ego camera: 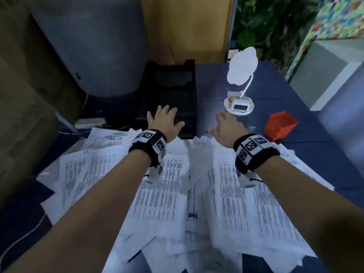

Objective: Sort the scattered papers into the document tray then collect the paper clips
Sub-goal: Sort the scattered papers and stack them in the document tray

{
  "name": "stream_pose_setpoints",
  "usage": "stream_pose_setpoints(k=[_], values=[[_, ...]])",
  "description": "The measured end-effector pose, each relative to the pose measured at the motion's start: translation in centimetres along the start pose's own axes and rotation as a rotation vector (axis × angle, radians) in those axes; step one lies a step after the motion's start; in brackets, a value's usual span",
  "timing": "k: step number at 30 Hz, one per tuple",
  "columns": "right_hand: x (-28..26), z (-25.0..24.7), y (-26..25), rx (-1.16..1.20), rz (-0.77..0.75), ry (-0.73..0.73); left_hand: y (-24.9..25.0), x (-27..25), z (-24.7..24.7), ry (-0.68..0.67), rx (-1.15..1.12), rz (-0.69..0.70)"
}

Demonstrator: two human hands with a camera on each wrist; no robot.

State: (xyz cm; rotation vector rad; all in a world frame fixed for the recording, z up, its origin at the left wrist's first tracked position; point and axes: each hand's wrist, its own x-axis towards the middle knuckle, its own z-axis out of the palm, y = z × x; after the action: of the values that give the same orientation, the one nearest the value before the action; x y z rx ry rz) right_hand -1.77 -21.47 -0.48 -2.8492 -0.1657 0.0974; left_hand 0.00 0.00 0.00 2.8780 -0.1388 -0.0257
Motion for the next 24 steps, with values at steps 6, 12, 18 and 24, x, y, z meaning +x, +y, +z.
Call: stream_pose_setpoints(k=[6,12,18,24], values=[[-1.6,7.3,-0.7,-0.091,0.010,-0.243,-4.1,-3.8,6.6,-0.186,-0.009,-0.089],[-2.4,11.9,-1.9,-0.003,0.040,-0.410,-8.7,-7.1,10.0,-0.285,-0.147,-0.305],[-2.7,13.9,-2.9,0.131,0.104,-0.492,-12.0,-8.7,11.1,-0.292,-0.188,-0.343],[-1.5,14.1,-3.9,0.200,0.203,-0.546,-13.7,-7.8,10.5,-0.196,-0.237,-0.526]])
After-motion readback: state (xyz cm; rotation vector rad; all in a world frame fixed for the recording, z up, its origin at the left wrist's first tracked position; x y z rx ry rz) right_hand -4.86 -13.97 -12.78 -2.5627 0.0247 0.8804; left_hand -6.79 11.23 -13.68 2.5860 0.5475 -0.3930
